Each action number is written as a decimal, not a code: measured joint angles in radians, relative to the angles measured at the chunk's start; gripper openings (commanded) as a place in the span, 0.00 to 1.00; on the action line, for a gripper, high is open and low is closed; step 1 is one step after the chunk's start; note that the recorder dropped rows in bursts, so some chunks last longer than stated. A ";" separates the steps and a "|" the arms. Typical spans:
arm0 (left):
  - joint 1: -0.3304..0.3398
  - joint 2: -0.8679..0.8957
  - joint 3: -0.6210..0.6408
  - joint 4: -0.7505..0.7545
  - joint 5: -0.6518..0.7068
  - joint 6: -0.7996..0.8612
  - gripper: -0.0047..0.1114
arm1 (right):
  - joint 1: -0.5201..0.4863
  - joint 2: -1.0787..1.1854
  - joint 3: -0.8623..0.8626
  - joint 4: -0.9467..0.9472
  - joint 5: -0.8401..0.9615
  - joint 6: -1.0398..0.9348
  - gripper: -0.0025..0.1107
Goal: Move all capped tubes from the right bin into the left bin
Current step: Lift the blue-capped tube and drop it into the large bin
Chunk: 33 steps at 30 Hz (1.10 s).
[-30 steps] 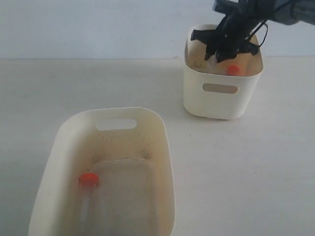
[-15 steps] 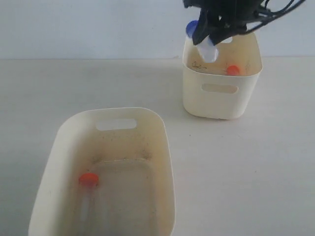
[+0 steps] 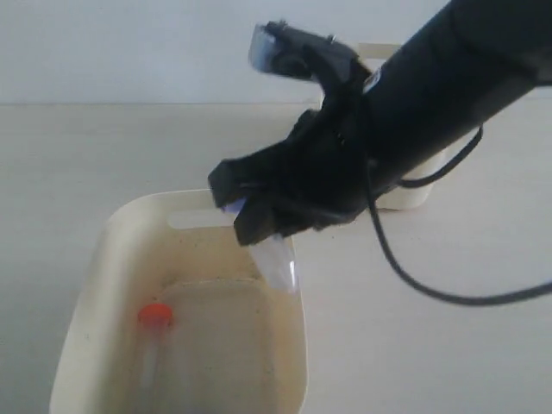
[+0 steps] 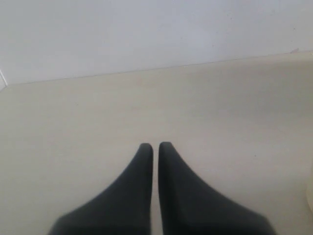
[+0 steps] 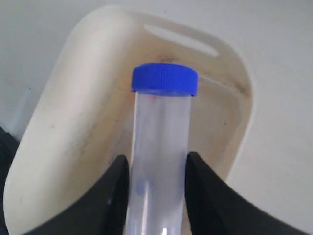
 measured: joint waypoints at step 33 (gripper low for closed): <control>0.000 0.000 0.000 0.000 0.000 0.000 0.08 | -0.295 0.115 -0.308 -0.254 -0.117 0.079 0.19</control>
